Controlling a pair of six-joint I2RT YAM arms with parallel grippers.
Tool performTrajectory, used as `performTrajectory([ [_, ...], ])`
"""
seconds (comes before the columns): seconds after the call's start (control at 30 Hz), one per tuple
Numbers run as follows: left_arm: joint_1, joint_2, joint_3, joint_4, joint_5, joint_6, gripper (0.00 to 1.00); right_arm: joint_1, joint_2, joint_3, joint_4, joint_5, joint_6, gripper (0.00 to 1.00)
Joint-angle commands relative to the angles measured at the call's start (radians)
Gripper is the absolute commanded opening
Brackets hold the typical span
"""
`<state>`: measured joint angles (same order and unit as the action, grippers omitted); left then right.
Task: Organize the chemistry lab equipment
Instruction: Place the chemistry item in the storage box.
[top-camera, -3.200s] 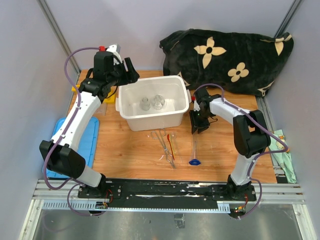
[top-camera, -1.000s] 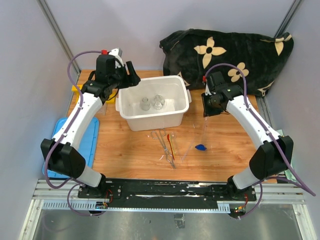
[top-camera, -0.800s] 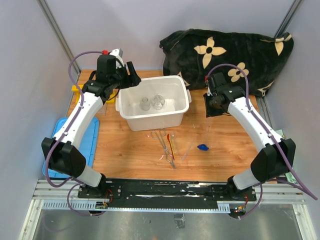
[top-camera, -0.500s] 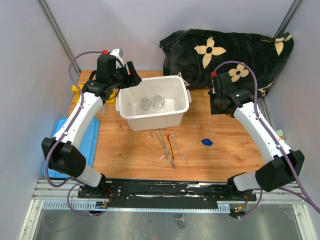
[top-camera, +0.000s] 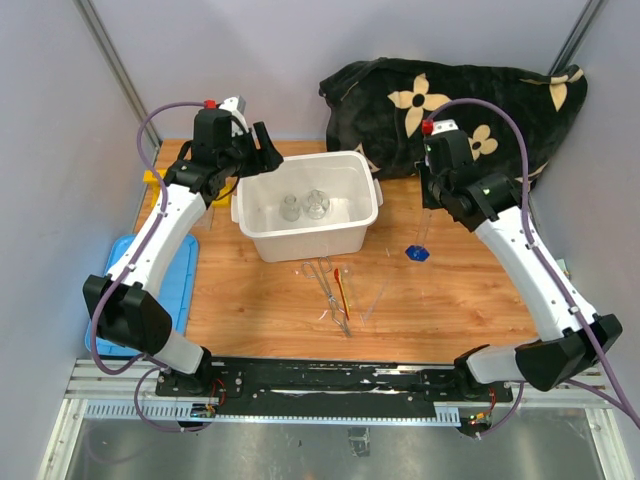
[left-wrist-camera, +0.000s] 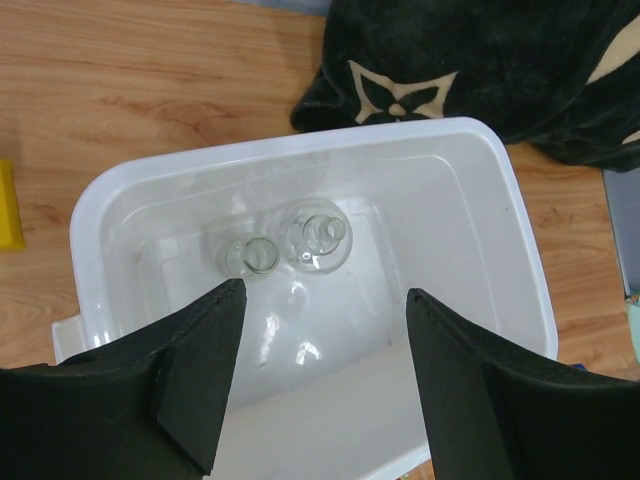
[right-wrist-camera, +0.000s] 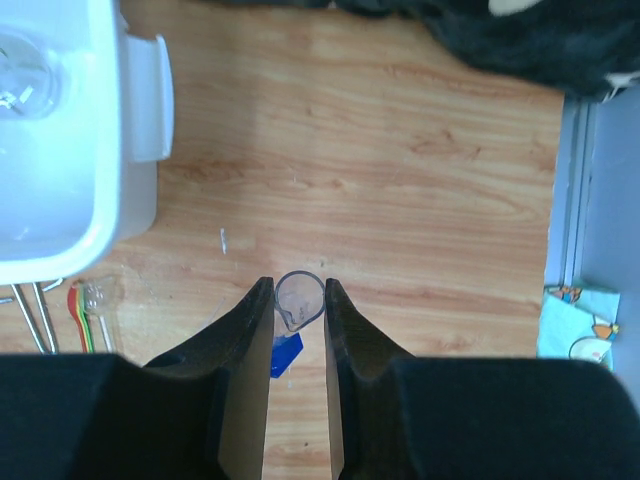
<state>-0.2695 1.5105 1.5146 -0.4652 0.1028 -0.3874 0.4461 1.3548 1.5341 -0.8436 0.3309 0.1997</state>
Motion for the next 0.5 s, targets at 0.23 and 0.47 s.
performTrajectory([
  [0.23,0.039,0.018,-0.002,0.006,0.009,-0.059,0.70,0.131,0.031,0.243,0.002,0.176,-0.126,0.07],
  [0.47,0.069,0.027,0.007,0.012,0.020,-0.063,0.70,0.226,0.089,0.351,0.069,0.268,-0.243,0.08],
])
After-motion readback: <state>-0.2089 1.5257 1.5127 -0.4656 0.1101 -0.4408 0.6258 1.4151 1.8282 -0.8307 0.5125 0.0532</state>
